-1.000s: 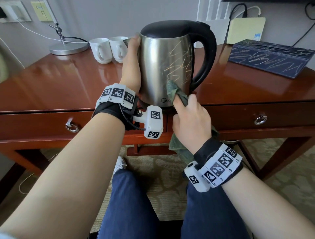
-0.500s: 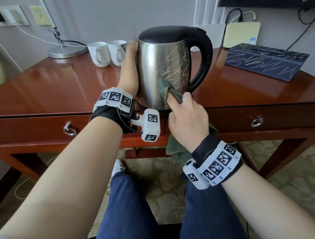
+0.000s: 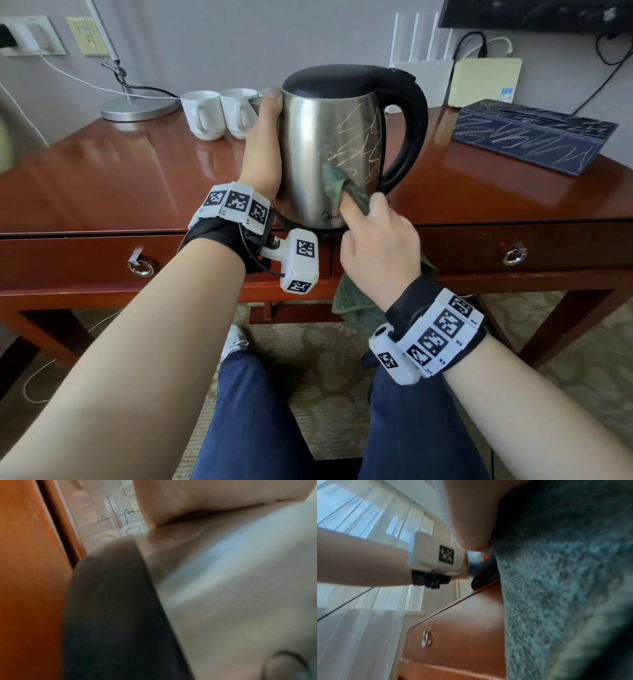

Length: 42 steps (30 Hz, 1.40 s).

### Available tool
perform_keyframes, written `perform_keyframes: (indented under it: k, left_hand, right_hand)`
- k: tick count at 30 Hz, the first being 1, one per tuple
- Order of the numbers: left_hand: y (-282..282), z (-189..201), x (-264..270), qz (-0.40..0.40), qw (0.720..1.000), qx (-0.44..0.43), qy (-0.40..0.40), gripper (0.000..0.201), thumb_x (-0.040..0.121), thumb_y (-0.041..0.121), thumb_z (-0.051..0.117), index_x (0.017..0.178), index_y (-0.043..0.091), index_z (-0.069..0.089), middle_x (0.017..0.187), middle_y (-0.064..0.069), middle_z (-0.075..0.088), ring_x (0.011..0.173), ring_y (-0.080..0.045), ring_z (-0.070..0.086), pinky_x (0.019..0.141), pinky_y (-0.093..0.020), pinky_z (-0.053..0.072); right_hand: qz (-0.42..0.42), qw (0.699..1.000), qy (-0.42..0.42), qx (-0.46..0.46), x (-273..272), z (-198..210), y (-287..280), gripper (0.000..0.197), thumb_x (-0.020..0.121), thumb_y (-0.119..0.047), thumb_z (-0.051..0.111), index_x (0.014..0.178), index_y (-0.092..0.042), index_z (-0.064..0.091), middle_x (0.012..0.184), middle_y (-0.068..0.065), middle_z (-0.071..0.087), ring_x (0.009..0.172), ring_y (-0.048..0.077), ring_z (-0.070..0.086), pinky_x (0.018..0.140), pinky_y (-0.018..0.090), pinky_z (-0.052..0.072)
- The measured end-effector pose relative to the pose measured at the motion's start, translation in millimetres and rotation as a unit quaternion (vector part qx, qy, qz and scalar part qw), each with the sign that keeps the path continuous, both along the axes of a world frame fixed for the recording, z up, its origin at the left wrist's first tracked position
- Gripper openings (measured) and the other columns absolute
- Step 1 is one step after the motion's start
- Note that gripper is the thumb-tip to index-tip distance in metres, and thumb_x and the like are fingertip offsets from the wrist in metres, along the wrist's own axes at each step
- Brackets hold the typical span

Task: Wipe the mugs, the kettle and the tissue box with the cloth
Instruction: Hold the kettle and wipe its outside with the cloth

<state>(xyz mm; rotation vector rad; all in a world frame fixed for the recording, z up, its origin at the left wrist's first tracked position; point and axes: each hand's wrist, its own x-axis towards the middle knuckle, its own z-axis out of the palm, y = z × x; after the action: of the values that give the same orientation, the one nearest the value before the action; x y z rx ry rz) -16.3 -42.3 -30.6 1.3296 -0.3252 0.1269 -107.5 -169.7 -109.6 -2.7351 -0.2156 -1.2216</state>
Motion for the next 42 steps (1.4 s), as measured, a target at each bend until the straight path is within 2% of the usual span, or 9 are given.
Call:
perform_keyframes:
  k: [3, 6, 12, 18, 21, 26, 30, 36, 42]
  left_hand:
    - [1, -2, 7, 0.005, 1.0, 0.02, -0.015, 0.06, 0.09, 0.057, 0.039, 0.12, 0.013, 0.067, 0.113, 0.0, 0.073, 0.11, -0.013, 0.066, 0.106, -0.037, 0.045]
    - [2, -4, 11, 0.006, 1.0, 0.026, -0.017, 0.065, 0.084, 0.062, 0.04, 0.119, 0.015, 0.068, 0.112, 0.001, 0.074, 0.111, -0.014, 0.066, 0.109, -0.041, 0.042]
    - [2, -5, 14, 0.009, 0.999, 0.025, -0.016, 0.07, 0.079, 0.068, 0.042, 0.117, 0.016, 0.069, 0.112, 0.0, 0.074, 0.113, -0.015, 0.065, 0.11, -0.043, 0.042]
    - [3, -4, 15, -0.008, 1.0, 0.022, -0.016, 0.08, 0.071, 0.072, 0.045, 0.122, 0.015, 0.067, 0.116, -0.002, 0.072, 0.114, -0.017, 0.065, 0.11, -0.043, 0.041]
    - [3, -5, 16, -0.008, 1.0, 0.021, -0.012, 0.082, 0.069, 0.072, 0.046, 0.123, 0.015, 0.066, 0.116, -0.002, 0.072, 0.115, -0.016, 0.064, 0.11, -0.043, 0.041]
    - [2, -5, 15, 0.001, 1.0, 0.022, -0.017, 0.068, 0.079, 0.066, 0.044, 0.114, 0.014, 0.07, 0.109, -0.003, 0.074, 0.11, -0.018, 0.066, 0.109, -0.044, 0.042]
    - [2, -6, 15, 0.009, 0.999, 0.034, 0.0, 0.068, 0.077, 0.068, 0.042, 0.112, 0.017, 0.071, 0.108, -0.001, 0.075, 0.11, -0.017, 0.067, 0.108, -0.043, 0.043]
    - [2, -6, 15, 0.007, 1.0, 0.028, -0.005, 0.058, 0.086, 0.062, 0.039, 0.108, 0.019, 0.072, 0.107, 0.001, 0.075, 0.109, -0.016, 0.067, 0.109, -0.042, 0.043]
    - [3, -5, 14, 0.001, 0.999, 0.031, 0.003, 0.062, 0.083, 0.064, 0.04, 0.11, 0.018, 0.072, 0.107, 0.0, 0.075, 0.109, -0.016, 0.067, 0.108, -0.043, 0.043]
  right_hand:
    - [-0.029, 0.998, 0.015, 0.047, 1, -1, -10, 0.053, 0.071, -0.013, 0.037, 0.119, -0.008, 0.059, 0.074, 0.014, 0.045, 0.047, 0.026, 0.041, 0.049, 0.026, 0.031]
    - [-0.048, 0.996, 0.041, 0.057, 0, -15, -13, 0.054, 0.071, -0.012, 0.037, 0.121, -0.006, 0.057, 0.074, 0.015, 0.046, 0.046, 0.028, 0.043, 0.049, 0.025, 0.028]
    - [-0.006, 0.998, 0.062, 0.028, -7, -30, 0, 0.053, 0.06, 0.002, 0.07, 0.111, -0.006, 0.06, 0.072, 0.017, 0.047, 0.046, 0.029, 0.045, 0.046, 0.03, 0.038]
    - [-0.008, 0.999, 0.018, 0.041, 3, -10, -6, 0.049, 0.071, -0.01, 0.04, 0.116, -0.007, 0.059, 0.075, 0.016, 0.046, 0.049, 0.029, 0.044, 0.048, 0.031, 0.039]
    - [-0.012, 0.998, 0.025, 0.062, 3, -12, -8, 0.052, 0.071, -0.011, 0.037, 0.12, -0.006, 0.054, 0.077, 0.016, 0.047, 0.049, 0.03, 0.045, 0.046, 0.03, 0.039]
    - [-0.001, 0.998, 0.043, 0.051, -4, -31, 0, 0.05, 0.068, -0.004, 0.054, 0.118, -0.004, 0.055, 0.075, 0.017, 0.048, 0.046, 0.028, 0.045, 0.047, 0.027, 0.036]
    - [0.006, 0.999, 0.029, 0.025, -3, -22, 1, 0.045, 0.072, -0.012, 0.037, 0.112, -0.008, 0.056, 0.075, 0.016, 0.046, 0.048, 0.03, 0.045, 0.046, 0.031, 0.039]
    - [-0.027, 0.997, 0.017, 0.076, 1, -6, -2, 0.056, 0.065, -0.006, 0.052, 0.121, -0.003, 0.052, 0.079, 0.019, 0.051, 0.049, 0.031, 0.049, 0.047, 0.025, 0.034]
    - [0.003, 0.998, 0.054, -0.022, -8, -17, 14, 0.057, 0.064, -0.003, 0.061, 0.12, -0.015, 0.056, 0.075, 0.015, 0.046, 0.05, 0.031, 0.048, 0.049, 0.03, 0.034]
